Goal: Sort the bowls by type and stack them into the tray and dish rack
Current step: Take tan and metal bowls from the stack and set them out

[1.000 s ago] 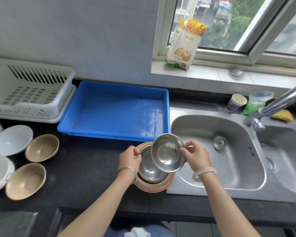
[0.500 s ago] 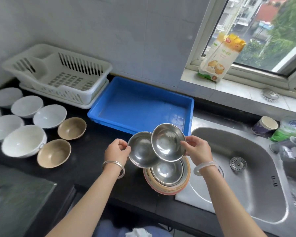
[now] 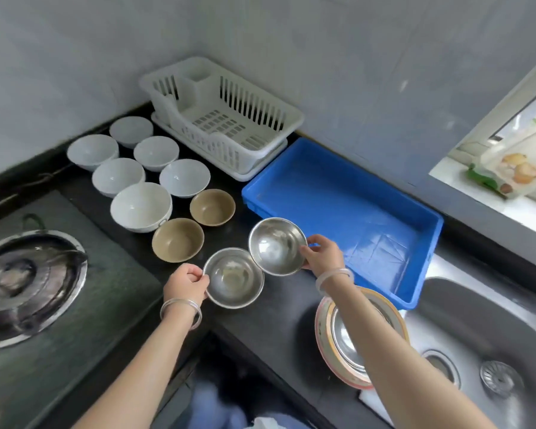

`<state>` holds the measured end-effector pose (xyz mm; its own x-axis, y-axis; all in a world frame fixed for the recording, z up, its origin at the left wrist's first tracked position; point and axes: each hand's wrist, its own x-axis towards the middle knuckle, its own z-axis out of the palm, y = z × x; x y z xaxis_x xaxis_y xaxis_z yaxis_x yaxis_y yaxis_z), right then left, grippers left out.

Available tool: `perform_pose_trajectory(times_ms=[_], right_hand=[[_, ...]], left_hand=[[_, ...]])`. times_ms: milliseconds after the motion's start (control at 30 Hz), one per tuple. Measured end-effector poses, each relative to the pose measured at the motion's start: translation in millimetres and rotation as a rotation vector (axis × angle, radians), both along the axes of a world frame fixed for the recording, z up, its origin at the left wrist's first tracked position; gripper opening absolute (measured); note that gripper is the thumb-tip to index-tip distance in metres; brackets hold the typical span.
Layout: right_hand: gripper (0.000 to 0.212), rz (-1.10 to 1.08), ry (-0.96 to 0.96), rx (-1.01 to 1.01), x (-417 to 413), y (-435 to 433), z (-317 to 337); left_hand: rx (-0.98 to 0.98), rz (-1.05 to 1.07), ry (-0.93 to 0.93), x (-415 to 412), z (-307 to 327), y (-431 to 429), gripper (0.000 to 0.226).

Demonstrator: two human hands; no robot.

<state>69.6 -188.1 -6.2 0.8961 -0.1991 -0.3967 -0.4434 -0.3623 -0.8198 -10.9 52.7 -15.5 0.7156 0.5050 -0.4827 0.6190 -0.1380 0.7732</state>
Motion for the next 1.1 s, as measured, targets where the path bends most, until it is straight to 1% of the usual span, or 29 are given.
perform_pose_trajectory(times_ms=[100,200,333,500,600,700,867,1100], right_hand=[[0.007,0.022,0.05,-0.026,16,23,-15],[0.015,0.041,0.099,-0.05,29,40,-31],[0.011,0.042,0.139,-0.11,40,55,-45],[0.011,0.032,0.191,-0.108,46,65,-53],[0.011,0.013,0.211,-0.086,47,69,-56],[0.009,-0.018,0.238,-0.026,48,72,-60],[0.007,-0.061,0.249,0.045,48,73,-61],[0.007,-0.074,0.245,0.08,47,71,-61]], left_hand=[[0.006,0.031,0.027,1,-8,16,0.018],[0.018,0.055,0.046,2,-16,28,0.017],[0.033,0.06,0.075,5,-23,39,0.014],[0.018,0.052,0.107,7,-30,43,0.016],[0.024,0.045,0.114,8,-32,43,0.016],[0.021,0.034,0.107,10,-33,43,0.012],[0.02,0.0,0.081,9,-35,43,0.02],[0.044,-0.014,0.083,11,-36,42,0.019]])
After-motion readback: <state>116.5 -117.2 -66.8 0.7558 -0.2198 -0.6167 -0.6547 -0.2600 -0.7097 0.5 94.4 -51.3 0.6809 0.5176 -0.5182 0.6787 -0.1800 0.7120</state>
